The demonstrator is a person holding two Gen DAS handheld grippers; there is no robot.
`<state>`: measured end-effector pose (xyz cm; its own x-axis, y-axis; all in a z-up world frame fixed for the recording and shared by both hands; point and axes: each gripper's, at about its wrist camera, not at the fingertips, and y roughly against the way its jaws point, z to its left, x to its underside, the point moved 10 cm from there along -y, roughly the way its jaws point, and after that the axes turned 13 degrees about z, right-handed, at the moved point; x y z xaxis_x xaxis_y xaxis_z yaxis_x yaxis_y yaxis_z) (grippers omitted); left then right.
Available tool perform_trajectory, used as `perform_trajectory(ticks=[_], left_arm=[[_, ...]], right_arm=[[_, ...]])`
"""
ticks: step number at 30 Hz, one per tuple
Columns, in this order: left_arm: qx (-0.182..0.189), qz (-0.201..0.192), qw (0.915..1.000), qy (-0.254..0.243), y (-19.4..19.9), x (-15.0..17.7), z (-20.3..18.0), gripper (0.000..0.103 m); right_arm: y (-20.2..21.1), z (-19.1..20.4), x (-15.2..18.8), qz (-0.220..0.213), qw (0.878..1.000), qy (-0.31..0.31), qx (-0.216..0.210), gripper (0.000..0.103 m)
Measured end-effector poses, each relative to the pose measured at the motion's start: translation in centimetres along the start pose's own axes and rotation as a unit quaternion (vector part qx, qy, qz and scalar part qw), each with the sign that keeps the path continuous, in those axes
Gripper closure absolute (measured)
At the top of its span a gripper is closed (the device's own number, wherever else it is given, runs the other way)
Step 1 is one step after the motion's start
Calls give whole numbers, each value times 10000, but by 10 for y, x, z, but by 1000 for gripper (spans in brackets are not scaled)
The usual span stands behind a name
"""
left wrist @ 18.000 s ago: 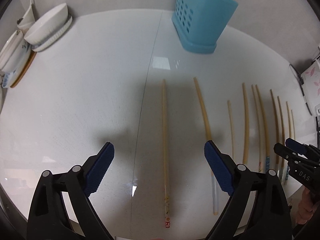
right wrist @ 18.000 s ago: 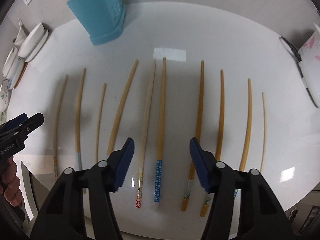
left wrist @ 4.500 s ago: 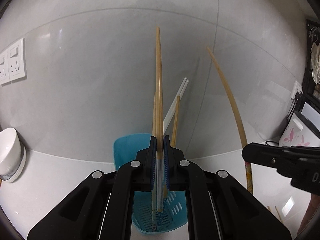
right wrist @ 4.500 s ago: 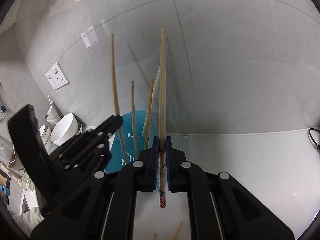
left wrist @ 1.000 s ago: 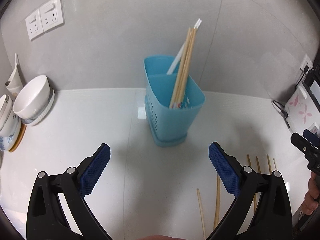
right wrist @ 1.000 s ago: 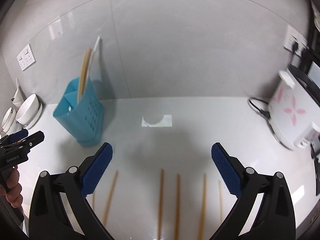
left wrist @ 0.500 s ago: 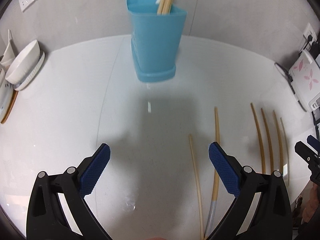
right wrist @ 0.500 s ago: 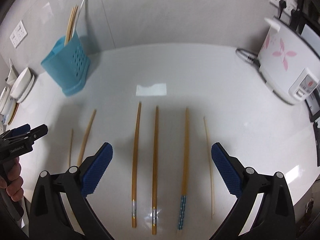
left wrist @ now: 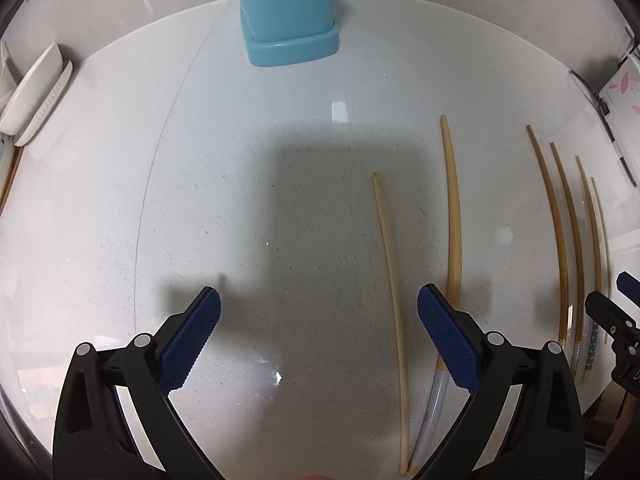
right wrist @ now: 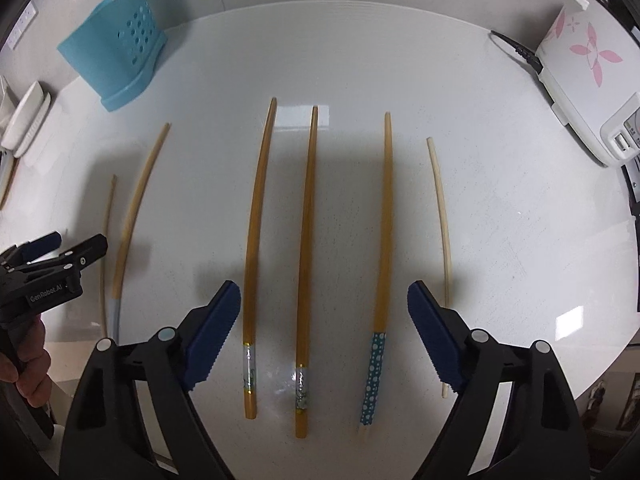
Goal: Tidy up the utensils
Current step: 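Move both open tools back down to the row of chopsticks, then grasp a plain chopstick with the left tool while the right tool grasps a patterned chopstick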
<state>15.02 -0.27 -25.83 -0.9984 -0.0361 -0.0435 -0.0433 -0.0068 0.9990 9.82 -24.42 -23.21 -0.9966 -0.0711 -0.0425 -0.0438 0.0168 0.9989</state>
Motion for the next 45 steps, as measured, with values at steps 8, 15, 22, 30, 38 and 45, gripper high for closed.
perform_trajectory(ticks=[8,15,22,30,38,45], left_arm=[[-19,157,9999,29,-6,8,1,7],[-17,412,9991,118,-7,18,5,15],[-20,683,9975,159,2,28,4,40],[-42,907,9959,24,11,30,-7,77],[-9,1000,9950,51,20,39,4,98],[229,925,9954,105,28,41,18,100]], right_arm=[[-6,4,7,258,9995,142,101,36],[-12,13,15,510,9981,237,232,49],[-16,17,17,748,9966,239,243,59],[-19,24,14,1001,9947,204,83,86],[-21,28,13,1168,9931,66,30,97],[-12,30,10,1041,9946,-23,-33,97]])
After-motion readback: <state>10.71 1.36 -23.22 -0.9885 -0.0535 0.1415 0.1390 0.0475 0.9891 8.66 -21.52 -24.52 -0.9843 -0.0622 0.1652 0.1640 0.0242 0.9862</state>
